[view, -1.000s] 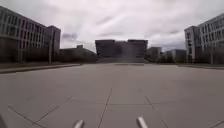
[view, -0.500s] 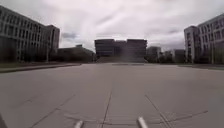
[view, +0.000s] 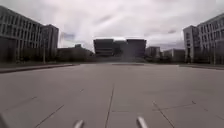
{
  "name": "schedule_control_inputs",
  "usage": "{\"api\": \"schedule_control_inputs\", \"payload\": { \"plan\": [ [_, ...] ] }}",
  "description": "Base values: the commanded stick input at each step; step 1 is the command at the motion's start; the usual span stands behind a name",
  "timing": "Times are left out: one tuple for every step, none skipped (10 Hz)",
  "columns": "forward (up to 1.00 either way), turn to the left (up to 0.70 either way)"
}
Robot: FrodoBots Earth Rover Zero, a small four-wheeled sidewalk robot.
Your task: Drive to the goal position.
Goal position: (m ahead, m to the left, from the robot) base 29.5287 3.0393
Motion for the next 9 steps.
{"api": "schedule_control_inputs", "payload": {
  "plan": [
    [1.0, 0.0],
    [1.0, 0.0],
    [1.0, 0.0],
    [1.0, 0.0],
    [1.0, 0.0],
    [1.0, 0.0],
    [1.0, 0.0],
    [1.0, 0.0],
    [1.0, 0.0]
  ]
}}
